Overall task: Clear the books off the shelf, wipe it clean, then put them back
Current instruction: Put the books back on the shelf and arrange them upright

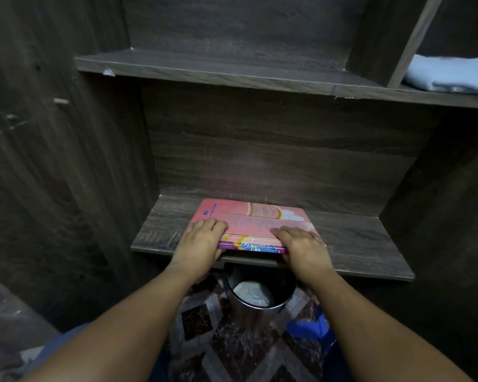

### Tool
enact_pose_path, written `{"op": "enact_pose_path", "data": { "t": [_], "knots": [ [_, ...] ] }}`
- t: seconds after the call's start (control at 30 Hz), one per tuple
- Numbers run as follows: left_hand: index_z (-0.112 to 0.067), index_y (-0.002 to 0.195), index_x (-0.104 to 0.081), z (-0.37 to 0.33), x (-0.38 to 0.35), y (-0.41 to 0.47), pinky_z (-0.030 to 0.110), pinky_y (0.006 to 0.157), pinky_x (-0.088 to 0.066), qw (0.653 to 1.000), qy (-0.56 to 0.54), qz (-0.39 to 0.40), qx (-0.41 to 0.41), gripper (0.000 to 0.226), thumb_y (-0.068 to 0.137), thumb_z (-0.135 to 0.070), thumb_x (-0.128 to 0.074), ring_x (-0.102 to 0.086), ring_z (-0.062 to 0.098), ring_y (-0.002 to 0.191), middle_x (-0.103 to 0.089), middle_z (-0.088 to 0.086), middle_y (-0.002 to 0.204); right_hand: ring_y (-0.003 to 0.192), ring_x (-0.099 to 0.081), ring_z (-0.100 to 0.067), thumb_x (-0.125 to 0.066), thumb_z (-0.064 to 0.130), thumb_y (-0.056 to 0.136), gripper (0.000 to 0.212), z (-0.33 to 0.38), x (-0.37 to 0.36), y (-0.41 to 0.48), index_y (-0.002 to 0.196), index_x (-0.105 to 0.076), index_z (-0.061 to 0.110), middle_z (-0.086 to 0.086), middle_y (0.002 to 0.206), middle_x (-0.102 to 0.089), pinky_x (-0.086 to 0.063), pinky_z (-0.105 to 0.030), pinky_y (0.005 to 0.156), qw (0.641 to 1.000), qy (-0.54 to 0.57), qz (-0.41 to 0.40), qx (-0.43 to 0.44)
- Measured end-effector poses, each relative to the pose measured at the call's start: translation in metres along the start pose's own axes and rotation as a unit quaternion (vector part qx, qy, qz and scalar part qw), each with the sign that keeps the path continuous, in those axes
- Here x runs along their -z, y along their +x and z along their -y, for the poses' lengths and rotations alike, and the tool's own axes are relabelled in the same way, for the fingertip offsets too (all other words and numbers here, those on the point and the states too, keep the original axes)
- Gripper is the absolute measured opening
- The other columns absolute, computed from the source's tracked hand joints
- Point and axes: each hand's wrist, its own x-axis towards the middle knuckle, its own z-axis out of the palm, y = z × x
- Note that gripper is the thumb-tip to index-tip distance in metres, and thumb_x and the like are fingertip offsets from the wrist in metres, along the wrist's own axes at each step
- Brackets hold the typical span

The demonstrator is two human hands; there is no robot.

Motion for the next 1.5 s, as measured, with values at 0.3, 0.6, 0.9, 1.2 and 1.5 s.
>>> {"op": "enact_pose_path", "data": {
  "t": [0.3,0.6,0.9,1.2,1.5],
  "knots": [
    [-0.021,0.125,-0.052,0.001,0.003,-0.002,0.034,0.095,-0.042,0.995,0.001,0.094,0.029,0.057,0.075,-0.036,-0.076,-0.049,0.021,0.116,-0.053,-0.002,0.122,0.134,-0.038,-0.020,-0.062,0.033,0.088,0.068,0.002,-0.005,0.001,0.148,-0.030,0.035,0.005,0.150,-0.037,-0.035,-0.032,0.105,0.999,0.001,0.043,0.004],
    [-0.024,0.128,-0.050,0.001,-0.001,-0.001,0.036,0.093,-0.046,0.984,-0.027,0.169,0.058,0.073,0.065,-0.034,-0.085,-0.044,0.018,0.121,-0.048,-0.005,0.125,0.132,-0.036,-0.024,-0.073,0.052,0.075,0.094,0.002,-0.013,0.002,0.150,-0.020,0.033,0.001,0.148,-0.035,-0.033,-0.042,0.105,0.993,-0.059,0.098,-0.006],
    [-0.020,0.133,-0.047,-0.006,-0.010,-0.005,0.034,0.096,-0.045,0.984,-0.003,0.177,0.029,0.070,0.073,-0.034,-0.079,-0.042,0.018,0.123,-0.046,-0.002,0.131,0.135,-0.031,-0.027,-0.077,0.050,0.071,0.106,0.004,-0.019,0.000,0.152,-0.013,0.026,-0.007,0.151,-0.027,-0.028,-0.043,0.109,0.989,-0.063,0.135,0.008],
    [-0.024,0.130,-0.049,-0.005,-0.011,-0.002,0.035,0.092,-0.046,0.986,0.010,0.160,0.046,0.064,0.074,-0.035,-0.077,-0.043,0.018,0.121,-0.050,-0.005,0.128,0.133,-0.035,-0.026,-0.075,0.044,0.075,0.094,0.007,-0.017,0.002,0.151,-0.021,0.029,-0.001,0.151,-0.032,-0.033,-0.042,0.106,0.992,-0.050,0.118,0.003],
    [-0.025,0.130,-0.052,-0.002,-0.015,0.001,0.031,0.095,-0.044,0.989,-0.006,0.142,0.046,0.060,0.077,-0.043,-0.074,-0.044,0.016,0.121,-0.052,-0.006,0.127,0.130,-0.039,-0.027,-0.072,0.042,0.079,0.086,0.006,-0.019,0.003,0.149,-0.024,0.029,-0.001,0.148,-0.036,-0.035,-0.041,0.104,0.993,-0.053,0.105,0.001]
  ]
}}
